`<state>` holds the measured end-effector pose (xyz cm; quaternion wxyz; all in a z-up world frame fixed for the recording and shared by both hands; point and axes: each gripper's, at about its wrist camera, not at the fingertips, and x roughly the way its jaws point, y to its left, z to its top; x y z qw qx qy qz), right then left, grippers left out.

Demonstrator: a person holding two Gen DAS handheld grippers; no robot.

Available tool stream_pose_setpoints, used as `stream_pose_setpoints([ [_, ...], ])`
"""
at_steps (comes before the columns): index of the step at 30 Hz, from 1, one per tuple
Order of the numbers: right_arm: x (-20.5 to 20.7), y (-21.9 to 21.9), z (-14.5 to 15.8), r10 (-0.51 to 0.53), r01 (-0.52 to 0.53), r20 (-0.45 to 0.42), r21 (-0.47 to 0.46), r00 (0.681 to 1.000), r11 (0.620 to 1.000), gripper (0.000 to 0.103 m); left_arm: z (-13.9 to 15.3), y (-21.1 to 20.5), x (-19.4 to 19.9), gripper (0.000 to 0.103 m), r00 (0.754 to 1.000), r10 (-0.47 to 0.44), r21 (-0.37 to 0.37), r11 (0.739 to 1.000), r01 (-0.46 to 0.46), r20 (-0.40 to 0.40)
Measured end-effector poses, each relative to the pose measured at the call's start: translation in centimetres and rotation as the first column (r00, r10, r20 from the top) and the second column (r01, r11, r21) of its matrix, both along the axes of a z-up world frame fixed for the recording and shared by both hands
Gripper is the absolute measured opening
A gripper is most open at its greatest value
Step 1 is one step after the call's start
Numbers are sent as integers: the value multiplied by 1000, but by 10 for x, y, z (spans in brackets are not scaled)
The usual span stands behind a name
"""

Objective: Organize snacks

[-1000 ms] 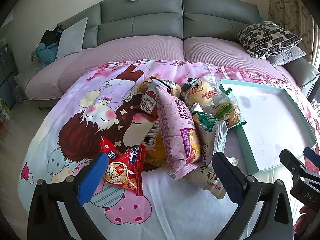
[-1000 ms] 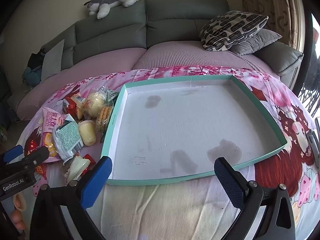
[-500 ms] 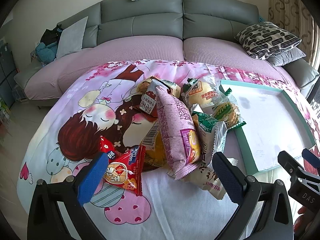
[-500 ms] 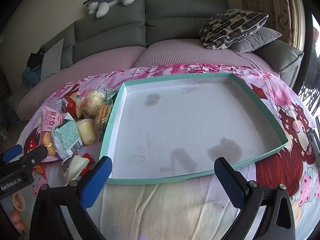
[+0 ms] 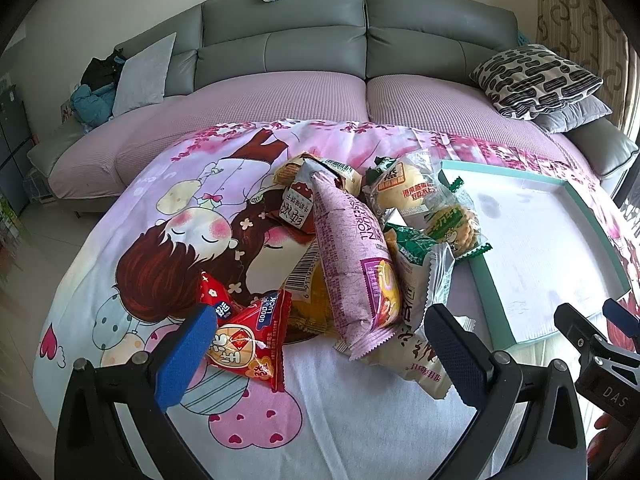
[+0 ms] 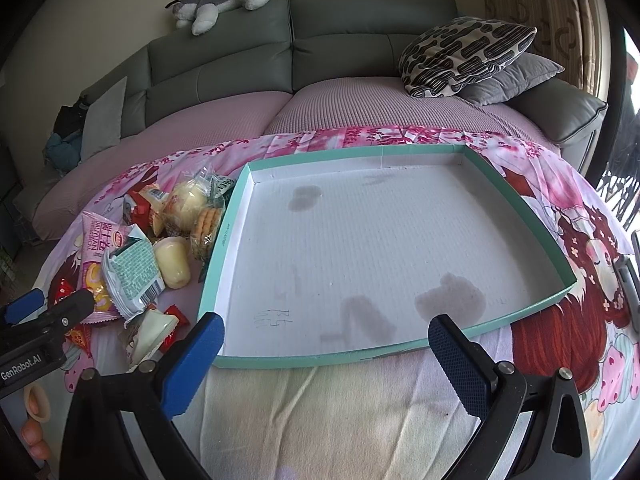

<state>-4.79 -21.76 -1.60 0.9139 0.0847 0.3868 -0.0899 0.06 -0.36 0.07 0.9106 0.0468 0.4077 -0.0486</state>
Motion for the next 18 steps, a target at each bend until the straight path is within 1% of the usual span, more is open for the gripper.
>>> stream_pose_setpoints([
  [15, 0, 0, 0, -1, 1, 0, -2, 1000, 1000, 103, 1, 0, 0, 103, 1000, 0, -5, 1000, 0, 2],
  [18, -2, 2, 2, 4, -4, 21, -6, 1000, 1000, 103, 5, 2, -1, 103, 1000, 2, -16, 1000, -2, 13],
])
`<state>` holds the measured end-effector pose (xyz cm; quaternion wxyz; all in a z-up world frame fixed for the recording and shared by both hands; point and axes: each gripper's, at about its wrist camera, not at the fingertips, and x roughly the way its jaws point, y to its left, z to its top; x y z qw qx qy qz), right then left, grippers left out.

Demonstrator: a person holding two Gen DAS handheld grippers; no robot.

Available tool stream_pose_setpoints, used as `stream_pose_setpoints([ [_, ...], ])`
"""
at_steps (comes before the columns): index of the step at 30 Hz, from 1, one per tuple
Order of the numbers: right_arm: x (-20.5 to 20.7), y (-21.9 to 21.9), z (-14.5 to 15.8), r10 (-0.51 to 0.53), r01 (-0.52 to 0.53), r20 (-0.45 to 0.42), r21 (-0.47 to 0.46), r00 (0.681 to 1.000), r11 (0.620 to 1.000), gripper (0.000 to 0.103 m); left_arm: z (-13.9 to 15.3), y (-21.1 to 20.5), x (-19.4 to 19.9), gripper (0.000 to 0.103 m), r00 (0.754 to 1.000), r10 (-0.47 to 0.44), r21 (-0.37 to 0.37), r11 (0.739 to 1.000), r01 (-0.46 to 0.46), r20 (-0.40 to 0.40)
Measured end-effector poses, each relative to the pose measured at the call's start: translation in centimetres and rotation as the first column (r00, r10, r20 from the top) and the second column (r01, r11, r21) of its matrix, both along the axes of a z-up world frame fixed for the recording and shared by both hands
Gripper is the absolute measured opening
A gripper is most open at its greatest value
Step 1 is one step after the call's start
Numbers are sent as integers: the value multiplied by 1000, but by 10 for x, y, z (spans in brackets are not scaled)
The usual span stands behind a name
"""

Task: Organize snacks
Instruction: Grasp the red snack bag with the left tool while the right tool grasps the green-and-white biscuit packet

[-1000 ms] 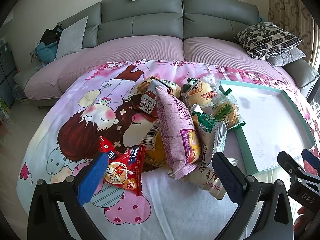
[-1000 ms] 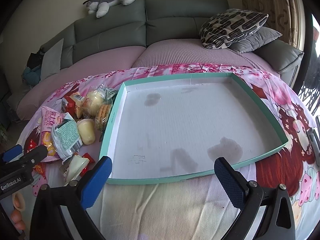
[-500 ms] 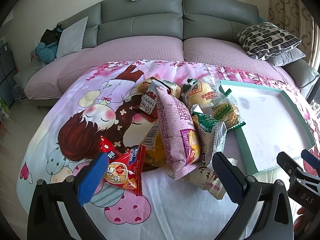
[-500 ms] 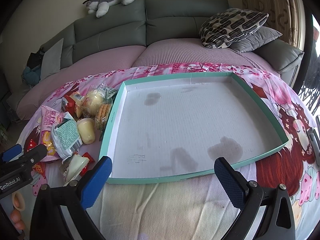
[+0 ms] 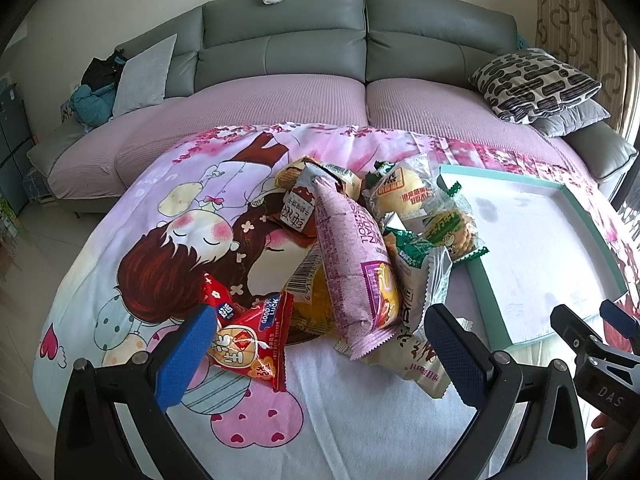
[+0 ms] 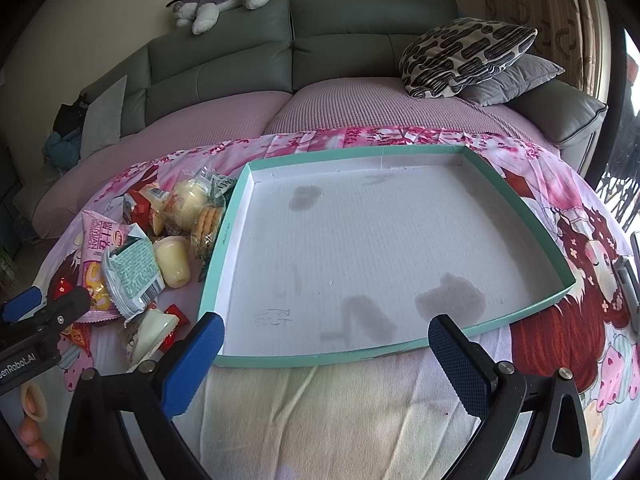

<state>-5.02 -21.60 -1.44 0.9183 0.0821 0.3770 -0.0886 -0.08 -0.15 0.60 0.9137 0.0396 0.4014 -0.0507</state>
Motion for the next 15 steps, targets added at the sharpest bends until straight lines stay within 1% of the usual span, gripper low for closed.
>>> stream_pose_setpoints([
  [4, -2, 9, 10, 30, -29, 59, -23, 998, 999, 103, 12, 11, -4, 103, 999, 20, -34, 999, -18, 35],
  [9, 4, 34, 20, 114, -111, 93, -39, 989, 993, 103, 25, 38, -7, 103, 993, 104, -56, 993, -101, 64],
  [11, 7, 48, 22, 150, -147, 95, -43, 984, 988, 103, 24, 51, -5, 103, 988, 146, -59, 988, -143, 55],
  [15, 17, 76, 22, 214, -212, 87, -32, 973, 977, 103, 12, 78, 3, 103, 976, 216, -78, 973, -217, -23],
])
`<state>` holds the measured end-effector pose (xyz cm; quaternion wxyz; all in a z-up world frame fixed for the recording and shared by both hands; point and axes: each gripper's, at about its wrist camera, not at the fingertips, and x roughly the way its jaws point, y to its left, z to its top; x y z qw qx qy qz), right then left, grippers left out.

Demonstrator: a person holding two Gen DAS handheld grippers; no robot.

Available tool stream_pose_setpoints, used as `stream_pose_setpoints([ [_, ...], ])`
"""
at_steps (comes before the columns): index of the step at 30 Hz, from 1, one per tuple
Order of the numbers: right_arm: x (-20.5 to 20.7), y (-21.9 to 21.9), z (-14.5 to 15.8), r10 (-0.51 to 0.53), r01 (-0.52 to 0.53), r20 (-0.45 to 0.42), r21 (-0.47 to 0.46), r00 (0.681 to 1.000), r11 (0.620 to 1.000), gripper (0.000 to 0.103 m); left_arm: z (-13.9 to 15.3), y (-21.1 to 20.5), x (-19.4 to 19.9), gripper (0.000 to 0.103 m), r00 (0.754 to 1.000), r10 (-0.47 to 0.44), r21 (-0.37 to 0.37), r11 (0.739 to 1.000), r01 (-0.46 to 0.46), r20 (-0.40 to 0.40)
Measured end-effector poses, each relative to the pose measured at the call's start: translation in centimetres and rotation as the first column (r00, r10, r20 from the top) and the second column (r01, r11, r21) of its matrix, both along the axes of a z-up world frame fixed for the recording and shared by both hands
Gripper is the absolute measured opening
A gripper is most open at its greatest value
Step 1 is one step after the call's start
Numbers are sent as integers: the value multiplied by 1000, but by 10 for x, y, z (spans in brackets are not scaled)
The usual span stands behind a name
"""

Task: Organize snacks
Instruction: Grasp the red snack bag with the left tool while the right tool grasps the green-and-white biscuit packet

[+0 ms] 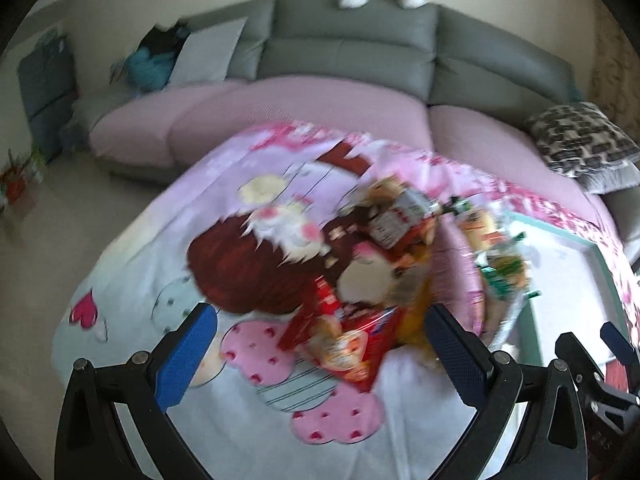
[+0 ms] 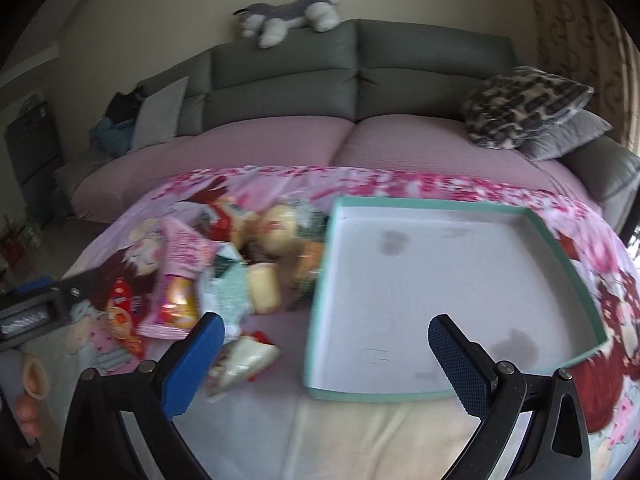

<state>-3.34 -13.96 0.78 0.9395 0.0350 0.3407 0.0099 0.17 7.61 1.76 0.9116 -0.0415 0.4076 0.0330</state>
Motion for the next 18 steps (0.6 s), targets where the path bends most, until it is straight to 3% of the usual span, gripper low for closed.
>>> stream_pose_setpoints([
  [5, 12, 25, -5, 56, -56, -22, -1, 998, 998, 103, -12, 11, 2, 103, 999, -1, -30, 1000, 0, -32],
  [18, 42, 43, -20, 82, -80, -88, 21, 993, 997, 63, -40, 10, 19, 102, 994, -37, -85, 996, 28, -106],
])
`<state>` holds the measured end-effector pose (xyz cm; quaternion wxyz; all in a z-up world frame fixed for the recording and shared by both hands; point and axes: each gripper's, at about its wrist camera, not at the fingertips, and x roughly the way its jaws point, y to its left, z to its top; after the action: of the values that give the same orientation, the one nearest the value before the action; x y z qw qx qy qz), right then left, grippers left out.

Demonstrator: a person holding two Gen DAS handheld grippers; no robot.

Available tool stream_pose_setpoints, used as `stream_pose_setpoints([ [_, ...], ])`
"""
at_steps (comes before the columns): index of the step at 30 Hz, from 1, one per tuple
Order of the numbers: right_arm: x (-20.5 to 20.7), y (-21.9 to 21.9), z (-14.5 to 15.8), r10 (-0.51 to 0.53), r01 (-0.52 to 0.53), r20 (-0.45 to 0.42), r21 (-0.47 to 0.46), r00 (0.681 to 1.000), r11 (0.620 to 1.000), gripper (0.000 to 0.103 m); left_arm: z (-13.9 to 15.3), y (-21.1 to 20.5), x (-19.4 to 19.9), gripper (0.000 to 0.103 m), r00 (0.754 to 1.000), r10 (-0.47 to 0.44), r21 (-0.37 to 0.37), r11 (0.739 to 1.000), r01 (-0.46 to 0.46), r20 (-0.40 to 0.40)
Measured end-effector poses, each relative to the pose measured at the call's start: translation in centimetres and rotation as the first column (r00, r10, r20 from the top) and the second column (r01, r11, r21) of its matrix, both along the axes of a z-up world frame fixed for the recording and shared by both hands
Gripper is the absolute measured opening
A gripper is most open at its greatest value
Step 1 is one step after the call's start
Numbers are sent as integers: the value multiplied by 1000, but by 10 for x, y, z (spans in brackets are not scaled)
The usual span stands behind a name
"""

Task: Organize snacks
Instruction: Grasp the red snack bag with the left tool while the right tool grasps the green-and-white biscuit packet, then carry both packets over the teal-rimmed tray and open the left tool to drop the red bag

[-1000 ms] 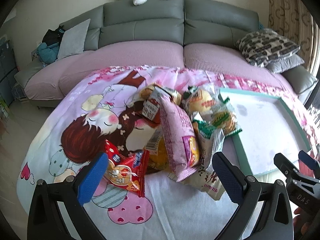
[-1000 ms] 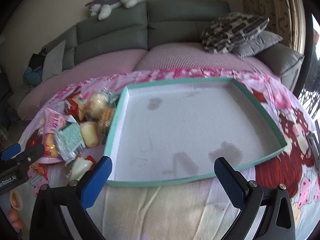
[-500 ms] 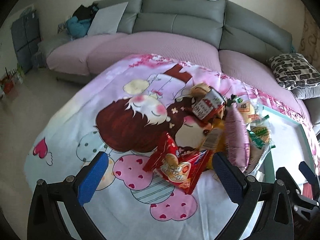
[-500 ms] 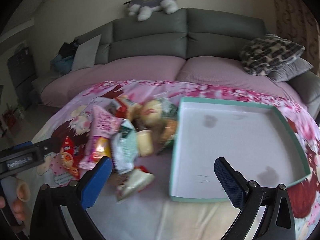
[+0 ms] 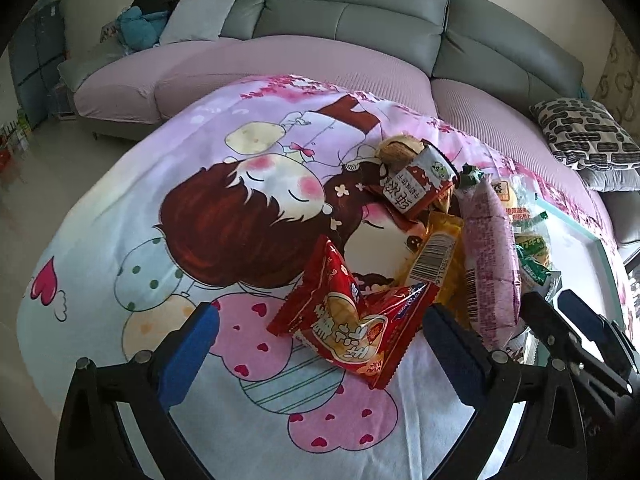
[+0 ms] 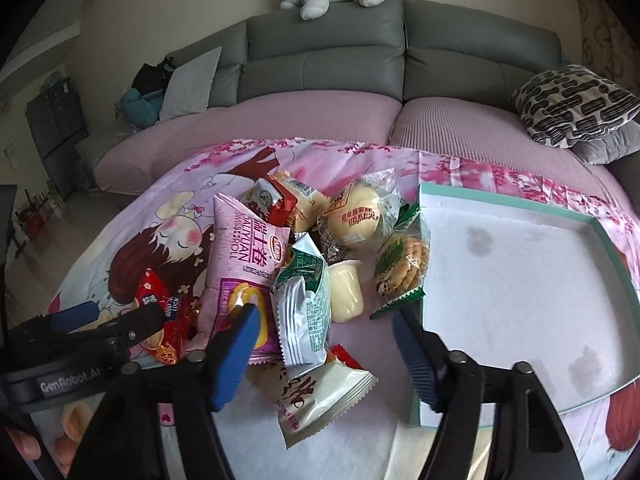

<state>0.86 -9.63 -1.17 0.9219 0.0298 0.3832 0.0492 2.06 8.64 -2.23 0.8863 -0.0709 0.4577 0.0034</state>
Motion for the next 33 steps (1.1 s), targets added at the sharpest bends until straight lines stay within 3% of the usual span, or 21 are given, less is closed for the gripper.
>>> stream_pose_setpoints([
  [5, 11, 1, -3, 8, -8, -16, 14, 1000, 1000, 53, -10, -3, 7, 87, 999, -23, -10, 1000, 23, -36],
  [9, 20, 2, -6, 21, -20, -30, 30, 999, 999, 43, -16, -4, 11, 86, 998, -32, -12, 999, 32, -52],
  [11, 23, 3, -8, 31, -29, -38, 38, 999, 999, 38, -18, -5, 12, 78, 997, -40, -15, 999, 39, -60],
  [15, 27, 6, -10, 49, -47, -42, 42, 998, 998, 31, -20, -5, 14, 77, 997, -42, -16, 999, 41, -63],
  [33, 17, 1, 5, 61, -61, 5, 71, 998, 996, 27, -11, 0, 8, 68, 999, -32, -33, 999, 32, -12],
])
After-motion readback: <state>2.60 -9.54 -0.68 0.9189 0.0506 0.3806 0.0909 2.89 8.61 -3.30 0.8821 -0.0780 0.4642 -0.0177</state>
